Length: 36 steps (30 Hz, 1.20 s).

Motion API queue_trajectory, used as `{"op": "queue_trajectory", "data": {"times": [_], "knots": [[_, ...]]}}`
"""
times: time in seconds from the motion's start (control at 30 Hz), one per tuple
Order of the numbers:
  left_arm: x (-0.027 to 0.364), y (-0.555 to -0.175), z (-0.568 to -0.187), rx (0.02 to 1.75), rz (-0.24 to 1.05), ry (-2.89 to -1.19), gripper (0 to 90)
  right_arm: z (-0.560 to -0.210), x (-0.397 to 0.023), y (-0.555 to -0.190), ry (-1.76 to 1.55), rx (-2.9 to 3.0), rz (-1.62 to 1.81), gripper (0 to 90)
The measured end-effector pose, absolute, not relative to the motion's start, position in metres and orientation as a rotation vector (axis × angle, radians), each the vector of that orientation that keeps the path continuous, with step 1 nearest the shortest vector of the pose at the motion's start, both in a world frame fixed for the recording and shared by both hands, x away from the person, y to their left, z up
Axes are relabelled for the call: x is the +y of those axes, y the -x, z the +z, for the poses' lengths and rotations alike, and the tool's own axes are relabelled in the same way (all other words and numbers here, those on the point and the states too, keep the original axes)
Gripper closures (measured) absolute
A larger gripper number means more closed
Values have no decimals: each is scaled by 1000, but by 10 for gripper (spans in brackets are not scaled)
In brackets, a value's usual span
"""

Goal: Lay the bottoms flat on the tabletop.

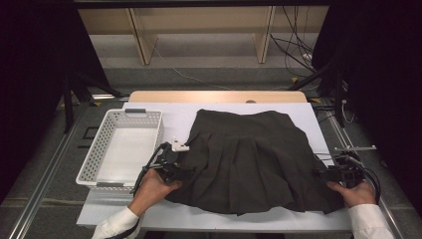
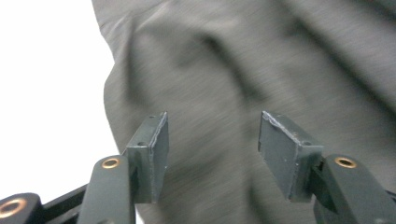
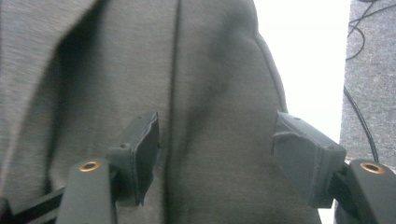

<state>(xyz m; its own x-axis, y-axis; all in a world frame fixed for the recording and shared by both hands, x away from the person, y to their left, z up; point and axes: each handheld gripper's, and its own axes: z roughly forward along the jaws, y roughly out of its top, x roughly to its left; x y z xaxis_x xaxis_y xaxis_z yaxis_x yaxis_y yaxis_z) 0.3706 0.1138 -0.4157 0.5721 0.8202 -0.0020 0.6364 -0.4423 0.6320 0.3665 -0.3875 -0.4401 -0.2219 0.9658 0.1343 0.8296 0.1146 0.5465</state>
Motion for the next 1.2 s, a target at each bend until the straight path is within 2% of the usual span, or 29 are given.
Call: {"op": "queue_trajectory", "data": {"times": [0.1,0.13,0.27,0.3,0.43,0.57,0.63,0.73,0.9,0.97,1.1,1.13,1.2], "knots": [[119,-371,-430,1179,404,-2321,453,-443,-390,-366,-1787,2129,767,332],[119,-370,-435,1183,408,-2338,493,-444,-391,-367,-1789,2132,767,331],[115,-366,-450,1162,309,-2404,833,-449,-391,-369,-1804,2139,753,347],[111,-364,-452,1147,271,-2422,888,-451,-391,-369,-1809,2139,751,357],[89,-350,-460,1055,170,-2478,888,-455,-390,-369,-1822,2155,735,370],[91,-347,-445,1044,252,-2402,885,-455,-391,-368,-1820,2157,734,373],[101,-349,-435,1076,296,-2335,846,-455,-391,-368,-1817,2156,735,373],[113,-351,-429,1129,343,-2279,706,-456,-390,-368,-1812,2163,733,373],[128,-352,-434,1220,403,-2276,475,-456,-389,-368,-1818,2161,730,369],[133,-351,-437,1251,414,-2280,437,-456,-389,-368,-1820,2161,729,358],[134,-351,-445,1253,348,-2350,503,-458,-390,-369,-1827,2159,726,324],[131,-351,-450,1260,319,-2365,565,-459,-390,-369,-1827,2160,724,319],[125,-349,-459,1243,313,-2416,764,-461,-391,-370,-1833,2167,723,313]]}}
